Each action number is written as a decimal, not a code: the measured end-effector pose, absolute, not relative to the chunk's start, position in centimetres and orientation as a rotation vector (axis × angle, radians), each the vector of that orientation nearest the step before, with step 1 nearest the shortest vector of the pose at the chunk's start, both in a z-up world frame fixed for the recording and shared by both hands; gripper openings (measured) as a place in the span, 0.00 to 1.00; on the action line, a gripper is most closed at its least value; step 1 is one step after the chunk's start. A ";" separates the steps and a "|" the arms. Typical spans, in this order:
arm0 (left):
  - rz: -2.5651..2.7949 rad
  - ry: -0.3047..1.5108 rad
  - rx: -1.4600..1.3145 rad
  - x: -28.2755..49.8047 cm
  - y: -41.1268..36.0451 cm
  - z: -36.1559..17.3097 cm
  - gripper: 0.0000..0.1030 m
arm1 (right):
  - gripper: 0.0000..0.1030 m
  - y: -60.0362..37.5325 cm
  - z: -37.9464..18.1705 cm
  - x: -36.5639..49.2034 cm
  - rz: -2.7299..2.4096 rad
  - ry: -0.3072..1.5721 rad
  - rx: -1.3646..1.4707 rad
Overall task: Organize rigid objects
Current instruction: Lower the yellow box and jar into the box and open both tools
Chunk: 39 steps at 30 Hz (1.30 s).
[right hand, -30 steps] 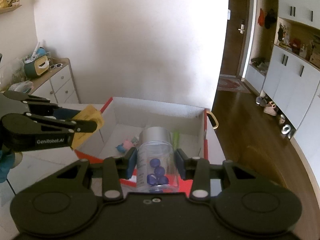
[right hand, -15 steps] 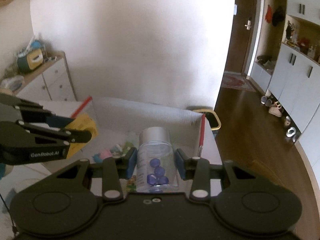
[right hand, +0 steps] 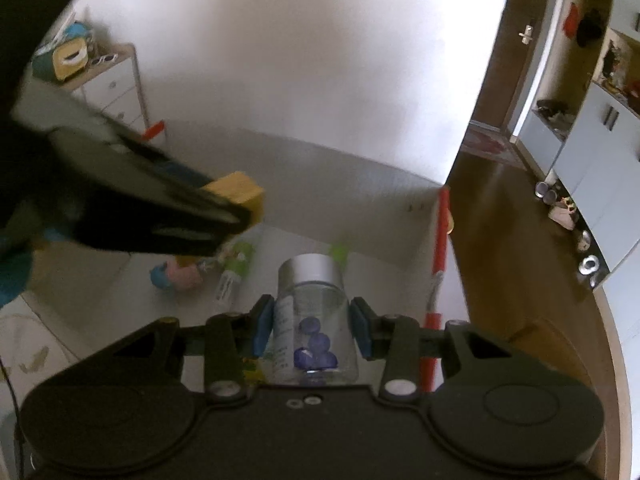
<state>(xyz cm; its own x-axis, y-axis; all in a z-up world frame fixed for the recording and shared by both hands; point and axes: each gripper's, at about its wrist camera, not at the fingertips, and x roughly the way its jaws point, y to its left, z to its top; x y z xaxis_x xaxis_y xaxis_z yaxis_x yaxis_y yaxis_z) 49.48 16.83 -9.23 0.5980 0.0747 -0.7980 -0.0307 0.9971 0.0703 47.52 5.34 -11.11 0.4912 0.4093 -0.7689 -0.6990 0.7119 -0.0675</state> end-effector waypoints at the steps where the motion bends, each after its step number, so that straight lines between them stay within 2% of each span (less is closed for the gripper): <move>1: 0.055 0.937 0.052 49.9 16.6 -9.6 0.29 | 0.39 5.5 -11.3 47.4 0.699 0.812 -0.404; 14: 0.031 1.083 0.041 52.7 16.3 -13.3 0.29 | 0.39 6.4 -12.3 48.2 0.700 0.850 -0.431; 24: 0.020 1.164 0.049 53.6 15.9 -13.9 0.29 | 0.40 6.3 -12.8 48.6 0.682 0.853 -0.423; 32: 0.033 1.135 0.047 53.0 15.6 -12.8 0.32 | 0.51 6.1 -12.6 48.2 0.681 0.851 -0.419; 33: 0.039 1.130 0.052 52.9 15.6 -12.7 0.36 | 0.51 6.0 -12.5 48.1 0.681 0.850 -0.419; 34: 0.048 1.122 0.060 52.7 15.6 -12.5 0.47 | 0.53 5.9 -12.5 48.1 0.680 0.850 -0.419; 36: 0.059 1.111 0.060 52.3 15.9 -12.1 0.60 | 0.55 5.8 -12.4 48.0 0.679 0.848 -0.418; 39: 0.064 1.074 0.051 51.4 16.2 -11.0 0.61 | 0.58 5.6 -12.1 47.8 0.680 0.844 -0.417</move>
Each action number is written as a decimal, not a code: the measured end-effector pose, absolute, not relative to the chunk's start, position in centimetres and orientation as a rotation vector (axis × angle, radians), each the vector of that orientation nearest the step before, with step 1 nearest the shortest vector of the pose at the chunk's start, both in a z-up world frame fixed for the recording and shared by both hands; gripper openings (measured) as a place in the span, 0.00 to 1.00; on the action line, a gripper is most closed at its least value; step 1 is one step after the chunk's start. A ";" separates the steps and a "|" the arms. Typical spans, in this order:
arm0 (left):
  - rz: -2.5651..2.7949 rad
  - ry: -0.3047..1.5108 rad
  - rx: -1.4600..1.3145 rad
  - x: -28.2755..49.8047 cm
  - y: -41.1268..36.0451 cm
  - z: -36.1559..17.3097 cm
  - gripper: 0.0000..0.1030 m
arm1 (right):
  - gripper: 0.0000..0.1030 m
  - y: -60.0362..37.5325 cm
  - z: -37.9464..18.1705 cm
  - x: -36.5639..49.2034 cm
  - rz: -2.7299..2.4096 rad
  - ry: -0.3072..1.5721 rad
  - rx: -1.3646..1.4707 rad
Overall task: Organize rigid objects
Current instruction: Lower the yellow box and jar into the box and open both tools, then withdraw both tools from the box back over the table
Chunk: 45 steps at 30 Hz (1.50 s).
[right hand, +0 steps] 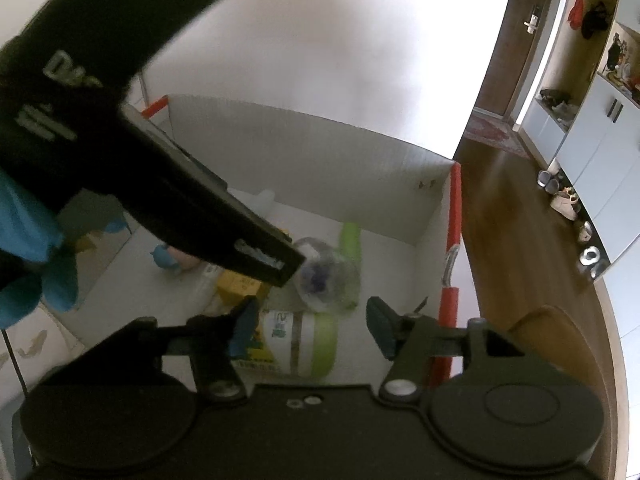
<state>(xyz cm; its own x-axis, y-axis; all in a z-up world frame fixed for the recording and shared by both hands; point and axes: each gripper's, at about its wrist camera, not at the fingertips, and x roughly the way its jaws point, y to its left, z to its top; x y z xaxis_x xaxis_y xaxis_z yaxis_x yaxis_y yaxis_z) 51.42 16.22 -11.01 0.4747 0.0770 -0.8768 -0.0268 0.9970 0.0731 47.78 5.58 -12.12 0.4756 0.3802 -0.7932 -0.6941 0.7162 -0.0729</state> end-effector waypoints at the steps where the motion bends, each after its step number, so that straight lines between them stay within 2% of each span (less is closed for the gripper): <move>1: 0.064 1.068 0.049 51.2 16.3 -10.7 0.61 | 0.58 5.5 -12.1 47.7 0.680 0.844 -0.415; 29: 0.050 0.878 0.029 39.6 16.0 -2.1 0.62 | 0.73 1.8 -4.3 39.5 0.655 0.750 -0.330; 32: 0.031 0.865 0.022 37.8 16.0 -1.5 0.70 | 0.76 1.2 -3.6 38.2 0.643 0.743 -0.308; 38: -0.006 0.820 0.029 34.3 15.7 -0.2 0.71 | 0.84 0.1 -2.4 35.4 0.635 0.716 -0.270; 45: -0.012 0.755 0.017 30.5 15.7 0.7 0.71 | 0.89 -1.7 -1.6 32.1 0.619 0.697 -0.203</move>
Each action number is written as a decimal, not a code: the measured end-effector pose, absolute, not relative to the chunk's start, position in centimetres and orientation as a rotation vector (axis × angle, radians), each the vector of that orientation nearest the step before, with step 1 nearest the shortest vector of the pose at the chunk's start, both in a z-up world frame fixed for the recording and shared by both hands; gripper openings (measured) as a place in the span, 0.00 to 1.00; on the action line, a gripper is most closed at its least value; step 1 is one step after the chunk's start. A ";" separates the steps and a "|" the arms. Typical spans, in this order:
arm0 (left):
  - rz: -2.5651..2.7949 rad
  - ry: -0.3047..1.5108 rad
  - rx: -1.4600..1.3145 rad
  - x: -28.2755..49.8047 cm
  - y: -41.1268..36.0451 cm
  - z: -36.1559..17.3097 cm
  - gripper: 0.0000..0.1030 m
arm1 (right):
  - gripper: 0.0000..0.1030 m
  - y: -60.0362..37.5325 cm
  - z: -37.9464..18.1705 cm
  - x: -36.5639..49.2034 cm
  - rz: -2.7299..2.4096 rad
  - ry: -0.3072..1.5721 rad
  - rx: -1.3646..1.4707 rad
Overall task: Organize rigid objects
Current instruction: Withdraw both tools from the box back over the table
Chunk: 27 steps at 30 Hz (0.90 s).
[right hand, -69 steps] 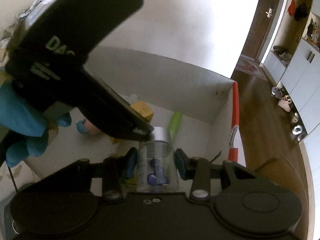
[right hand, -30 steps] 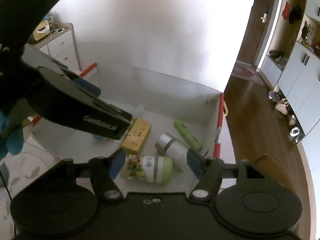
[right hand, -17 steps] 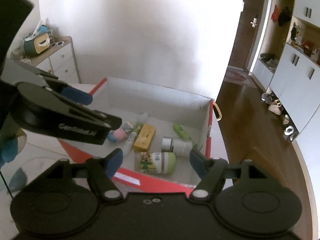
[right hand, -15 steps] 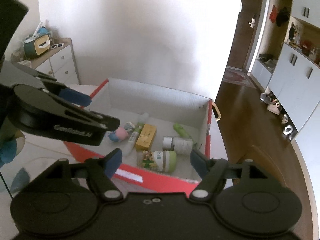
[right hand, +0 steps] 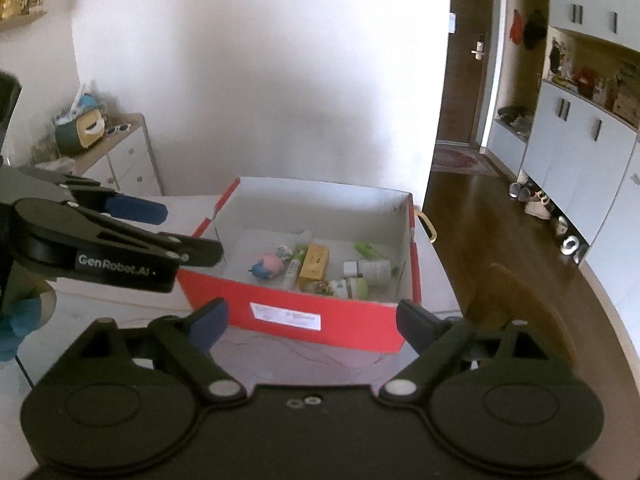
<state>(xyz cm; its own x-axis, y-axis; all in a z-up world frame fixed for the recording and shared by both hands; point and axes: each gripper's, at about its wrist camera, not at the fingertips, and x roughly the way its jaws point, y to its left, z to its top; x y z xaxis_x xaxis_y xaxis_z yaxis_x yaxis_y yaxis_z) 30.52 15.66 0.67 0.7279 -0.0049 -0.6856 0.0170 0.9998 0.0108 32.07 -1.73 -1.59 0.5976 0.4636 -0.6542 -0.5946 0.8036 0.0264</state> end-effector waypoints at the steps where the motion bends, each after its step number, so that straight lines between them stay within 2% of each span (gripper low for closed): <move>1: -0.008 0.744 0.017 30.0 15.7 0.7 0.74 | 0.91 -2.0 -1.6 31.7 0.617 0.693 -0.191; 3: -0.012 0.727 0.007 29.0 15.7 0.8 0.77 | 0.93 -2.7 -1.6 30.8 0.610 0.687 -0.173; 13: -0.048 0.657 0.005 24.7 15.6 0.1 0.81 | 1.00 -5.2 -2.9 26.2 0.600 0.646 -0.110; 19: -0.024 0.611 0.001 22.1 15.7 -1.6 0.84 | 1.00 -6.3 -5.2 23.5 0.578 0.652 -0.084; 27: -0.009 0.671 -0.068 21.0 16.7 -5.6 0.85 | 1.00 -7.6 -9.5 21.5 0.520 0.720 -0.054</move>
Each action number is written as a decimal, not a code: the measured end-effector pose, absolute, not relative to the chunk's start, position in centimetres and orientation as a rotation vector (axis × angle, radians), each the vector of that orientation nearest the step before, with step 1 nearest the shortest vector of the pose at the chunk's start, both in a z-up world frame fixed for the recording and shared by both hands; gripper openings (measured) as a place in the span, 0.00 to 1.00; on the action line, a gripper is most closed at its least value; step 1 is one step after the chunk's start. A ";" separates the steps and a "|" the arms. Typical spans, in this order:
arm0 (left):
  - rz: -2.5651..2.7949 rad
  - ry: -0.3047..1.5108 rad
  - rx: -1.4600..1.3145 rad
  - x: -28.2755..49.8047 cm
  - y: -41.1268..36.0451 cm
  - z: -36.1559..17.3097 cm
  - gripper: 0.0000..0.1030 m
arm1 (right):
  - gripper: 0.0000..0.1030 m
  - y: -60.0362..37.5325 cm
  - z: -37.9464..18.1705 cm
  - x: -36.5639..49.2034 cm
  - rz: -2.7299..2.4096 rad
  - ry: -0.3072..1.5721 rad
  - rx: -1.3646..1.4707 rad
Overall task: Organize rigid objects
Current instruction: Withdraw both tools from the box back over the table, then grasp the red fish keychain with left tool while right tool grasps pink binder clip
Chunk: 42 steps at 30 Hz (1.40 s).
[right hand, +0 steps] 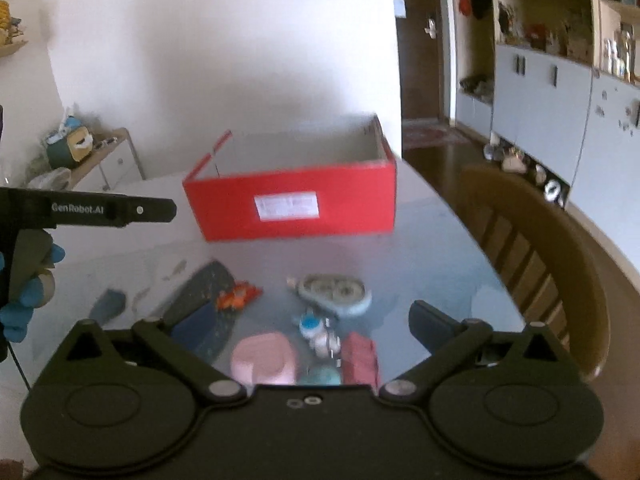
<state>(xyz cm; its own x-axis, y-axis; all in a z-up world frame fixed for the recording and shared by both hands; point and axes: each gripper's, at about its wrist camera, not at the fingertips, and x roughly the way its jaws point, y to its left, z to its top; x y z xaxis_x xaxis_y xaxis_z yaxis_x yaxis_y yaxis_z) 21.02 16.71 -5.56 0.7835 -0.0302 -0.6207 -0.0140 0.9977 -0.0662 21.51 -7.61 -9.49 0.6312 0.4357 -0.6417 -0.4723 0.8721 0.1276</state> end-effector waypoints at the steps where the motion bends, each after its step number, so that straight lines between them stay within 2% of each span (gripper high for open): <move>1: -0.006 0.681 -0.074 20.9 16.8 -6.0 0.85 | 1.00 -7.7 -10.1 21.3 0.516 0.730 -0.057; 7: 0.022 0.740 -0.073 20.4 17.1 -9.3 0.85 | 0.98 -8.4 -12.4 21.3 0.470 0.784 -0.032; 17: 0.032 0.814 -0.041 21.7 16.5 -13.5 0.85 | 0.81 -8.5 -15.7 24.1 0.394 0.869 -0.003; 33: -0.012 0.908 -0.047 24.5 15.0 -17.4 0.84 | 0.65 -9.0 -18.2 26.9 0.380 0.956 0.056; 36: -0.013 0.910 -0.038 24.8 14.8 -17.6 0.84 | 0.58 -8.8 -18.3 27.2 0.375 0.954 0.052; 42: -0.004 0.900 -0.019 25.1 14.5 -17.7 0.75 | 0.50 -8.6 -18.3 27.5 0.371 0.942 0.017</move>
<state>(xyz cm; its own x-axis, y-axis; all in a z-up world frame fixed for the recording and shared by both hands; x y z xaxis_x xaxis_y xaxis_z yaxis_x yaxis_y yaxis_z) 25.14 14.46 -17.74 0.6214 -0.0118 -0.7834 -0.0044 0.9998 -0.0185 27.54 -8.59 -18.34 0.5300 0.3185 -0.7859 -0.3038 0.9366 0.1746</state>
